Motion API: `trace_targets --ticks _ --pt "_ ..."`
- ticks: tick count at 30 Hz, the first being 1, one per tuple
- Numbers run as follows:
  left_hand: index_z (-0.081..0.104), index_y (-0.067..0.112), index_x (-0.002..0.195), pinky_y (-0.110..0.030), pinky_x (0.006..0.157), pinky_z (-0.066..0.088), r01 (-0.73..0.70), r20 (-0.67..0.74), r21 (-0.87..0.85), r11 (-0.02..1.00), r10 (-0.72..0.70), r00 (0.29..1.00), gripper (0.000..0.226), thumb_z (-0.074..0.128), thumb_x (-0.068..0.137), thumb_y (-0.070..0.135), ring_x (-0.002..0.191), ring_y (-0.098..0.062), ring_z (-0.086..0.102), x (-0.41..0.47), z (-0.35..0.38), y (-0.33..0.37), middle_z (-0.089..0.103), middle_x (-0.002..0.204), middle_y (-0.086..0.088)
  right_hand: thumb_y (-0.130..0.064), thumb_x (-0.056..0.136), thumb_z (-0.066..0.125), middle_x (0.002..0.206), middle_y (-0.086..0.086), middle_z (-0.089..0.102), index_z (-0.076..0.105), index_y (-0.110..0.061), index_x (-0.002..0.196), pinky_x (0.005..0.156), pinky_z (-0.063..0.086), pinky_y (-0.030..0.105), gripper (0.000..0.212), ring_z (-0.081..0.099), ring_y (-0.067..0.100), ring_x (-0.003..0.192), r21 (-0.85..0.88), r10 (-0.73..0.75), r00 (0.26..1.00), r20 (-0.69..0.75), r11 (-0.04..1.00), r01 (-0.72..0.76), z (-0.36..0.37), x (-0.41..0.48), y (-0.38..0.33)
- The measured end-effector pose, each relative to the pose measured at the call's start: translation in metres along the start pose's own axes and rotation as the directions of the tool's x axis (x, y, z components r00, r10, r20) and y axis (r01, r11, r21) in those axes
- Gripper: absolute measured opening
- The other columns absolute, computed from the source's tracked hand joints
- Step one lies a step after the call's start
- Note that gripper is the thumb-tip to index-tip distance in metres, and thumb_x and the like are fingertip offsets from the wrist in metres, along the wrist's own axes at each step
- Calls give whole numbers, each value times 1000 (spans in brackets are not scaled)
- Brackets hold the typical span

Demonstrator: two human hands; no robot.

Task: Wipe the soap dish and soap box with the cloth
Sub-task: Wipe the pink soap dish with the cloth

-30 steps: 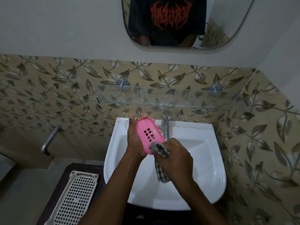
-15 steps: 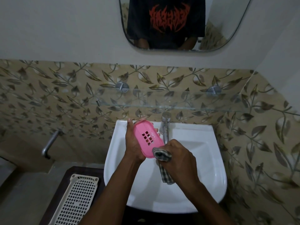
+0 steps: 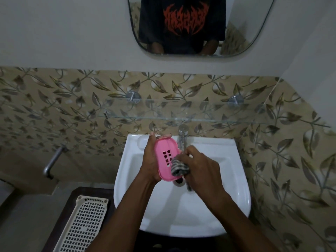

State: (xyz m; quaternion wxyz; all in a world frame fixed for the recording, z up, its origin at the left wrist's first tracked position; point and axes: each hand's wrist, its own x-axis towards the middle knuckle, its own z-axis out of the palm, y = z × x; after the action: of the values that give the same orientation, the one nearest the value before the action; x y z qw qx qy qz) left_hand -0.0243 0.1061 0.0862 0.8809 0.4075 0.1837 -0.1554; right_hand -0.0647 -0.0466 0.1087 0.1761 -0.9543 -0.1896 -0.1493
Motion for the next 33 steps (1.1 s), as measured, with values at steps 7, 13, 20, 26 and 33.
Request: trace_targets --ticks 7,13,20,26,33 --pt "65 11 102 -43 80 50 16 -3 54 998 -16 1000 70 30 91 70 79 -31 62 -1 6 -4 67 89 -18 -29 71 83 84 -5 62 70 -26 93 48 34 19 25 60 13 60 -7 82 995 -56 997 -83 3 -1 5" --pt "67 8 99 -40 71 54 51 31 181 982 -58 998 72 27 93 68 73 -29 69 -2 16 -9 74 82 -16 -26 73 82 84 -3 61 66 -24 90 47 42 22 24 60 15 61 17 140 987 -77 990 -139 -1 14 8" --pt "65 9 101 -41 76 53 -25 1 146 989 25 1000 69 40 82 71 74 -29 64 -2 11 -3 68 87 -18 -35 80 76 88 -11 60 66 -29 95 53 44 17 19 57 6 64 71 193 981 1 979 -193 7 -10 5" --pt "67 8 111 -36 71 59 -4 1 240 971 4 1000 68 31 95 63 80 -28 72 -3 23 -15 75 97 -18 -33 78 79 88 -7 62 68 -23 93 52 53 25 21 60 9 63 49 284 950 -130 959 -280 2 26 1" --pt "71 11 103 -36 70 59 -139 -29 341 930 159 987 59 35 98 57 84 -28 72 -5 21 -20 76 95 -17 -30 74 83 88 -7 63 69 -24 94 51 55 27 25 63 11 64 71 247 958 -147 968 -239 9 23 0"
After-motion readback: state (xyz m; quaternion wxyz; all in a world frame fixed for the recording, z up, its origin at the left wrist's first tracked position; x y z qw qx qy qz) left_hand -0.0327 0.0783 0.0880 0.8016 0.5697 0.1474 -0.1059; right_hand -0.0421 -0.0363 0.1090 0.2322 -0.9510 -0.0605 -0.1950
